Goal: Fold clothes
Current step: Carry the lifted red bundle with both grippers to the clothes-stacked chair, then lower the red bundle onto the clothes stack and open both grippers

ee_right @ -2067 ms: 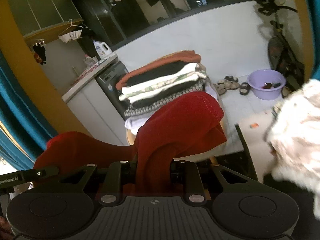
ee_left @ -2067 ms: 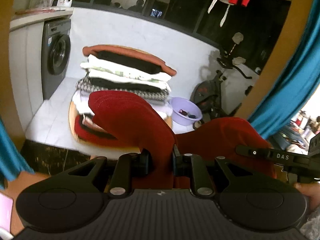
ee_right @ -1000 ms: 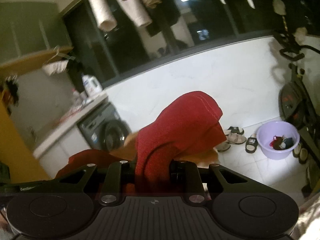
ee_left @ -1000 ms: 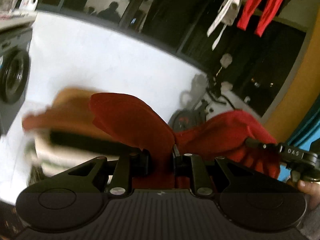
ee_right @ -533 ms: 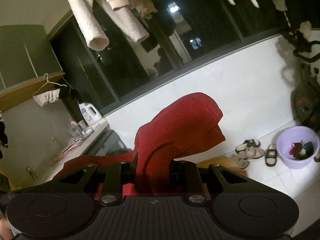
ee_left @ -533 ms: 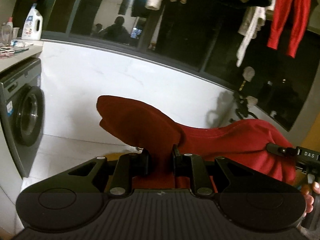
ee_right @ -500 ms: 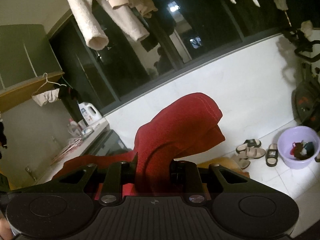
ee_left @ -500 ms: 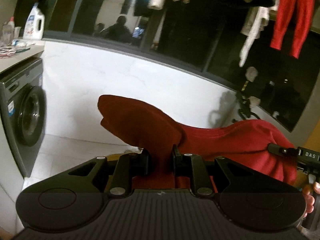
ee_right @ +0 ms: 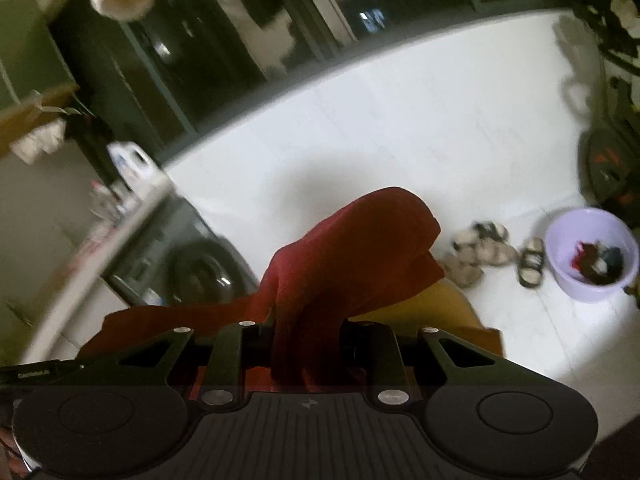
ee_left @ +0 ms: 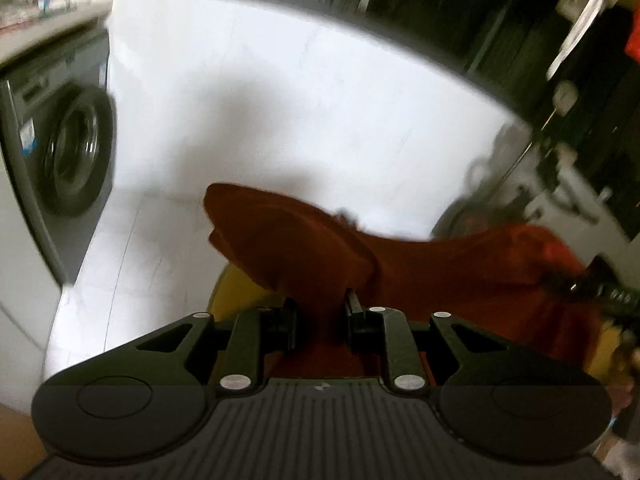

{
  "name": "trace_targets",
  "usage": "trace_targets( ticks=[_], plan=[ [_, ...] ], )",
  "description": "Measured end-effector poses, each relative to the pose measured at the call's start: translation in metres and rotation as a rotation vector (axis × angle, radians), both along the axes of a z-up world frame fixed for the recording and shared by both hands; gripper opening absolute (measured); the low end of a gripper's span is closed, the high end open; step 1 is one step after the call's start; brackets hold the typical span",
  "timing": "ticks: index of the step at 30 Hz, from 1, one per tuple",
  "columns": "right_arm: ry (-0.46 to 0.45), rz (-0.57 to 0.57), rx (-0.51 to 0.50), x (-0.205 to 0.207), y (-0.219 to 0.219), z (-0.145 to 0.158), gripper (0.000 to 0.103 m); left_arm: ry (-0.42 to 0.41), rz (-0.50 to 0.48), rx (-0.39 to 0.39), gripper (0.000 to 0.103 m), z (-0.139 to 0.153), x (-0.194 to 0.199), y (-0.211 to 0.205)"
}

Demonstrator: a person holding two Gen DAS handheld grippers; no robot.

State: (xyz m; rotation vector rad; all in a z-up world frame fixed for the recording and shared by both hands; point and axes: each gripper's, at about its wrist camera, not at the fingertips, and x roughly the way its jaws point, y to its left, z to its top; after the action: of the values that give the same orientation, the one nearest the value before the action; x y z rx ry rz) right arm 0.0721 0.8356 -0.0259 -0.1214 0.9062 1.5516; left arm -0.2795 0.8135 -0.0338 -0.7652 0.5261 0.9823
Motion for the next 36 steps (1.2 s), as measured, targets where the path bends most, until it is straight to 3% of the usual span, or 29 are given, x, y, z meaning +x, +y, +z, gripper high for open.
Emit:
trace_targets(
  ticks=[2,4,5,6,8,12,15,19,23,29,36],
  plan=[
    [-0.016,-0.024,-0.089,0.011,0.015,-0.031,0.027,0.092,0.001,-0.043,0.031,-0.041,0.009,0.014],
    [-0.046,-0.049,-0.189,0.02,0.028,-0.064,0.041,0.175,0.031,-0.042,0.05,-0.068,0.011,0.019],
    [-0.062,-0.069,-0.22,0.024,0.029,-0.076,0.053,0.179,0.065,-0.037,0.061,-0.075,0.005,0.019],
    [-0.07,-0.088,-0.234,0.029,0.028,-0.084,0.06,0.153,0.092,-0.044,0.066,-0.077,-0.003,0.016],
    [-0.019,-0.124,-0.225,0.04,0.016,-0.091,0.074,0.103,0.106,-0.066,0.066,-0.075,-0.022,0.011],
    [0.071,-0.141,-0.203,0.049,-0.021,-0.086,0.074,0.058,0.148,-0.078,0.069,-0.064,-0.061,-0.013],
    [0.09,-0.14,-0.177,0.047,-0.049,-0.081,0.082,0.02,0.117,-0.12,0.075,-0.063,-0.068,-0.032],
    [-0.003,-0.135,-0.229,0.039,-0.074,-0.1,0.083,0.121,0.126,-0.103,0.091,-0.083,-0.059,-0.048],
    [-0.031,-0.217,-0.23,0.034,-0.087,-0.118,0.098,0.101,0.262,-0.142,0.092,-0.091,-0.074,-0.054],
    [-0.037,-0.282,-0.238,0.024,-0.104,-0.098,0.099,0.171,0.254,-0.053,0.092,-0.065,-0.073,-0.091],
    [-0.229,-0.265,-0.23,-0.013,-0.143,-0.053,0.102,0.253,0.164,0.119,0.101,-0.032,-0.029,-0.133]
  ],
)
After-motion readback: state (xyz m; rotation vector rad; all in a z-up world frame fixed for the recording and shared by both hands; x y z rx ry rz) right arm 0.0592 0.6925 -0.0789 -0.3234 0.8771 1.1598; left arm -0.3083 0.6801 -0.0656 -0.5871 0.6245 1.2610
